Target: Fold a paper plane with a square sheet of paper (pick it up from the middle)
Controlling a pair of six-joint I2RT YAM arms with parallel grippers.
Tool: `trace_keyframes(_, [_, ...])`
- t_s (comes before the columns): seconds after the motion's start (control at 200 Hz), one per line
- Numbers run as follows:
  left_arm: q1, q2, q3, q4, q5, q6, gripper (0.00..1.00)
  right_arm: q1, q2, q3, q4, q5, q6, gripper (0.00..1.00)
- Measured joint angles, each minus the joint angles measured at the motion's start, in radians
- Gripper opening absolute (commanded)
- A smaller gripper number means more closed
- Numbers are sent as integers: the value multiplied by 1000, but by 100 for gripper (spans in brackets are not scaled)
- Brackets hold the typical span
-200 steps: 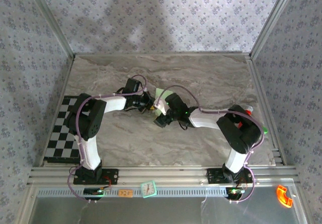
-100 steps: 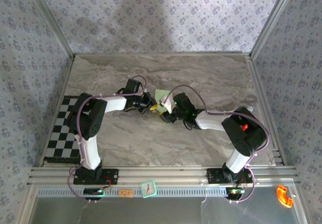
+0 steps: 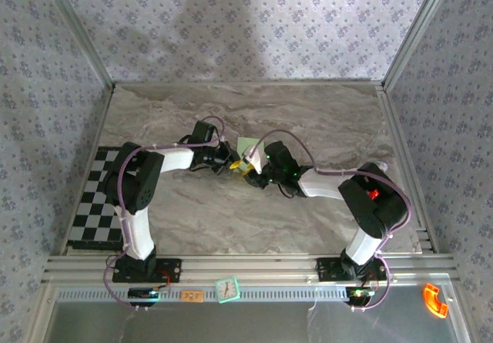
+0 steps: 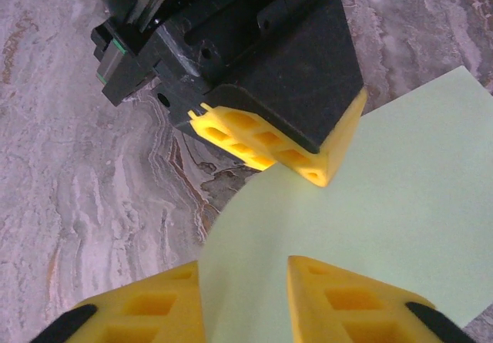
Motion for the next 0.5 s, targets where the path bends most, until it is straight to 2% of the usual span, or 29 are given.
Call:
trace_keyframes(0.115, [0,0,-3,1,0,0,3,0,11,10,-11,-16,-2,15])
trace_keyframes(0.235, [0,0,-7,0,-1,-6,19,0,19,23,-24,-34,12,8])
trace_keyframes(0.355, [9,-13,-13,-13,-6,5,34,-1,19,24,-30,-65,22,5])
trace_keyframes(0.5, [49,-80,-22,-64,-38,36,41,-7,18,24,-33,-116,42,4])
